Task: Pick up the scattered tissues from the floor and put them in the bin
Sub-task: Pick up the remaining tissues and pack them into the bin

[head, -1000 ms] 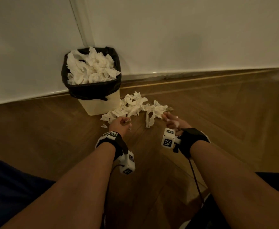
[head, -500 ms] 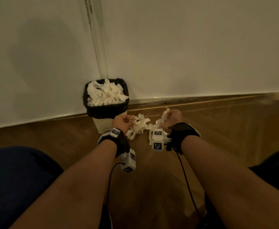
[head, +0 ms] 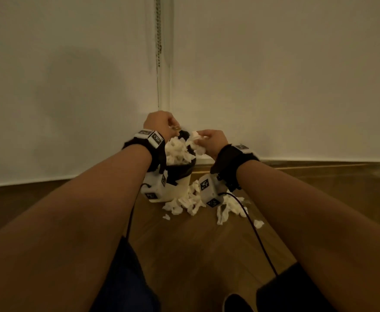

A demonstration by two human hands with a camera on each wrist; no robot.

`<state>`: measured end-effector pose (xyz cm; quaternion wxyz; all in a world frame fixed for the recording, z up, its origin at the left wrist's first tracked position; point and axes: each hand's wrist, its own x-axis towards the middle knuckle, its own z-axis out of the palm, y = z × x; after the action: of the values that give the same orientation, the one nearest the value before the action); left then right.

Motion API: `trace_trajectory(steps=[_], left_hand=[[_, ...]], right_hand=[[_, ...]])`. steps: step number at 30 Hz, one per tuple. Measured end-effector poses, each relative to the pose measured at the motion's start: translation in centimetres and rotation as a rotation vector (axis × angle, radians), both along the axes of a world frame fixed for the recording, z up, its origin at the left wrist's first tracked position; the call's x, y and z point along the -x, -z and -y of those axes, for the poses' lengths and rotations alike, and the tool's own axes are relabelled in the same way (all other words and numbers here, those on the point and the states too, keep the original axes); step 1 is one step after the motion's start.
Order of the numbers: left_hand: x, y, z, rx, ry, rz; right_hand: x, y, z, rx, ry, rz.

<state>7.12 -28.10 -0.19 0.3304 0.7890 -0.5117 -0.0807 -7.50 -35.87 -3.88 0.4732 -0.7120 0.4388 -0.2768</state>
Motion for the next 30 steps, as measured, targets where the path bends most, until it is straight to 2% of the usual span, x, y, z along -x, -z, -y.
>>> trace_trajectory(steps=[7,12,18,22,26,30], left_hand=[[-3.0,2.0,3.7,-0.04,-0.038,0.037],[-5.3,4.7,5.7,-0.123,-0.021,0.158],[-5.7,7.0,7.7,-0.269,0.045,0.285],[-6.3,8.9,8.4,-0.394,0.032,0.312],[-6.6,10.5,9.1,-0.559,0.034,0.332],[-6.0,11.7,10.0,-0.72,0.032,0.321]], right_hand=[[-5.8,0.7,4.6,0.098,0.112,-0.133],[-8.4,3.1,6.8,0.172,0.07,-0.272],[-10.8,6.6,8.1,0.275,-0.075,-0.61],[-12.3,7.6,7.6,0.339,-0.239,-0.853],[-13.9,9.2,7.9,0.264,-0.423,-1.032],[-14.1,10.5,7.9,0.283,-0.502,-1.128]])
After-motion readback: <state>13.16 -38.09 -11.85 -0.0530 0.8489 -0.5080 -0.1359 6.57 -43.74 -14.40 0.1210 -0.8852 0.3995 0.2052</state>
